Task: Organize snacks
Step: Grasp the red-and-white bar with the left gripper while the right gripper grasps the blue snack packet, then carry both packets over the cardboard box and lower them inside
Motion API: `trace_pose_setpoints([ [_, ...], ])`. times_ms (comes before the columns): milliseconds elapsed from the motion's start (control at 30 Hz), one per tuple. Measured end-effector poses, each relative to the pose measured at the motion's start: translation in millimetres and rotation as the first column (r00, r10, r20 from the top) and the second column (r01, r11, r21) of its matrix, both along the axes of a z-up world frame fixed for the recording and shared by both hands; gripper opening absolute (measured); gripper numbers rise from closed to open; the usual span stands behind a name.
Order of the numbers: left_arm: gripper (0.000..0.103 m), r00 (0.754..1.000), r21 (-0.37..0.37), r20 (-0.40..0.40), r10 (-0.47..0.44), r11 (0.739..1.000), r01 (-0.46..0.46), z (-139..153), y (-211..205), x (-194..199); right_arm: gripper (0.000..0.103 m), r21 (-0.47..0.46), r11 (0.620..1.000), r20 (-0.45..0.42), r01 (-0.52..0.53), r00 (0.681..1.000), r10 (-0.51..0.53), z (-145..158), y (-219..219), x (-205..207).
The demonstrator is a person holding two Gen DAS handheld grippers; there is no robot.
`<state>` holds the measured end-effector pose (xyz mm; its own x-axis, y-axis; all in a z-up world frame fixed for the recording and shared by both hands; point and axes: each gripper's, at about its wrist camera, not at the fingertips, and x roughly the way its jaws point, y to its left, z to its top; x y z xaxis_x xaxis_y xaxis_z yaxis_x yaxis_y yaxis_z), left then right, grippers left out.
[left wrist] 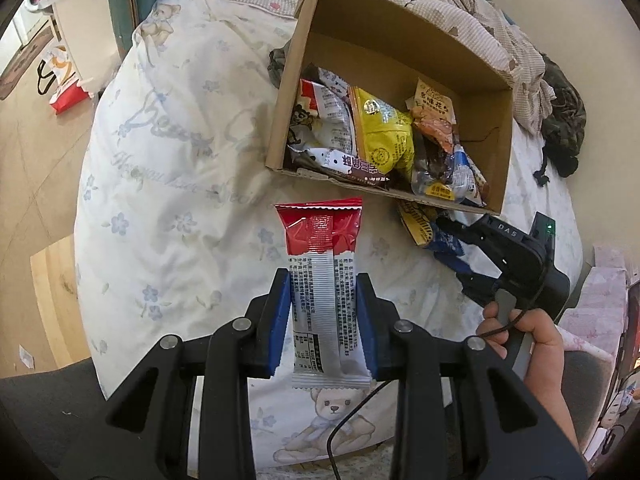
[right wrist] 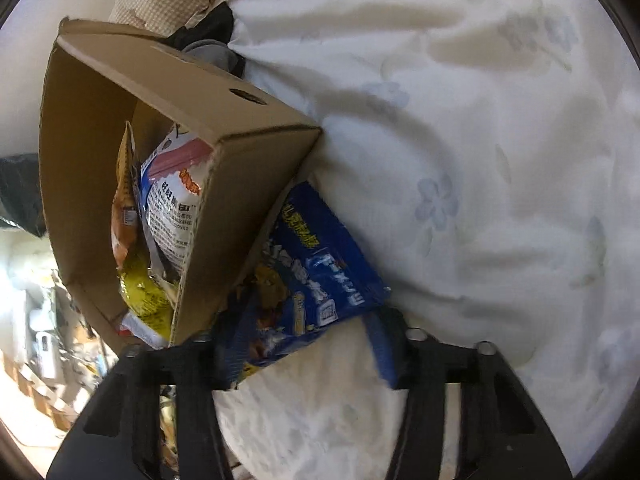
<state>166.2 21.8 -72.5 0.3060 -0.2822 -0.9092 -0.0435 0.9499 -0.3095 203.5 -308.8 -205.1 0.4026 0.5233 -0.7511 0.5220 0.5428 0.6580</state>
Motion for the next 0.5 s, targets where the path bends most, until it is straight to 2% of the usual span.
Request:
trace_pose_setpoints([
  [33, 0.028, 1.0, 0.002, -0.002, -0.001, 1.0, 0.001, -1.0, -1.7, 1.1, 0.029, -0.014, 1.0, 0.003, -0.018, 1.0, 0.018, 2.0, 1.2, 0.7],
  [100, 0.028, 1.0, 0.007, 0.002, -0.004, 1.0, 0.004, -0.9, -5.0, 2.4, 0.022, -0.027, 0.999, 0.027, -0.041, 0.999, 0.042, 7.9, 3.7, 0.4],
  [200, 0.028, 1.0, 0.001, 0.003, -0.005, 1.0, 0.005, -0.7, -8.0, 2.7, 0.014, -0.097, 0.99, 0.063, -0.107, 0.992, 0.114, 21.7, 11.6, -0.9],
  [267, 0.028, 1.0, -0.001, 0.001, -0.009, 1.0, 0.009, -1.1, -9.7, 1.7, 0.013, -0.119, 0.984, 0.073, -0.131, 0.987, 0.14, 28.7, 13.4, -6.3],
  [500, 0.028, 1.0, 0.026, 0.028, -0.003, 1.0, 0.003, 3.3, -6.8, 1.0, 0.012, -0.109, 0.98, 0.124, -0.168, 0.976, 0.181, 53.7, 23.9, -30.9],
])
